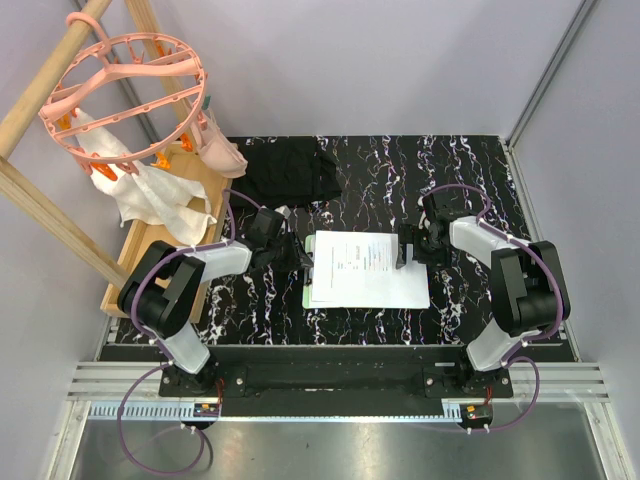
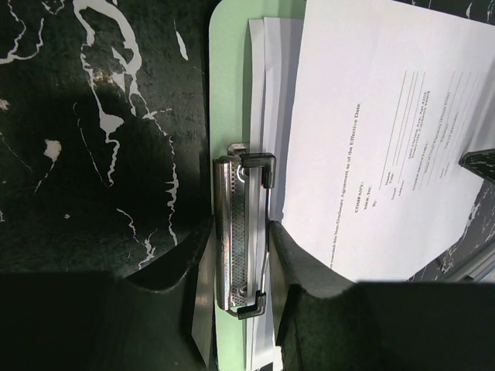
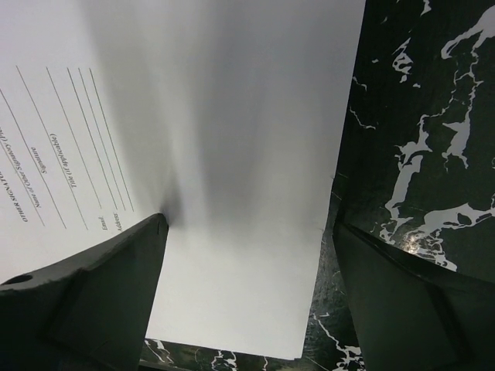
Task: Put the files into the folder
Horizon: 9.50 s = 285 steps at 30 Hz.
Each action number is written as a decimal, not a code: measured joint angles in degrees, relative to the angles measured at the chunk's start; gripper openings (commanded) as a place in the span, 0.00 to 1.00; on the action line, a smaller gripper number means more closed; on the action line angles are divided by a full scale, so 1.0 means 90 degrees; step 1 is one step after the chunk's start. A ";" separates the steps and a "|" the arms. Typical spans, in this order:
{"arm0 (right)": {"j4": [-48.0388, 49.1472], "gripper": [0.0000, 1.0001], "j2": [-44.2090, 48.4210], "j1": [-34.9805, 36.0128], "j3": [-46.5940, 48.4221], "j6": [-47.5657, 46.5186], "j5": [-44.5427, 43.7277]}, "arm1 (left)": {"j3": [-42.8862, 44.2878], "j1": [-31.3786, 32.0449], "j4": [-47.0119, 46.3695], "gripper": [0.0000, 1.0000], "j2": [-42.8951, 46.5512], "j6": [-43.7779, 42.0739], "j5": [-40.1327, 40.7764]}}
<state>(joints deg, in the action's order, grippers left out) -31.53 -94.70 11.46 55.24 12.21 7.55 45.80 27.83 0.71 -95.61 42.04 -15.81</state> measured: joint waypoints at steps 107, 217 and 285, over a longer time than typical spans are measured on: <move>0.4673 0.27 -0.1610 0.2900 0.0087 0.3793 0.1780 | -0.0554 -0.0185 -0.0736 0.00 0.0168 0.0199 -0.0461; 0.1166 0.50 0.0712 0.0418 -0.0767 0.0699 -0.0036 | -0.1248 -0.0493 -0.1423 0.00 0.0595 0.0321 -0.0374; 0.0712 0.89 -0.0124 0.1418 0.0182 0.0410 -0.0483 | -0.1518 -0.0199 -0.1496 0.00 0.1069 -0.0053 0.0959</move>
<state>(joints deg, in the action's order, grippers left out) -25.12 -95.81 24.23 56.88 15.90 3.20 32.14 26.04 -12.75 -86.00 41.56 -7.18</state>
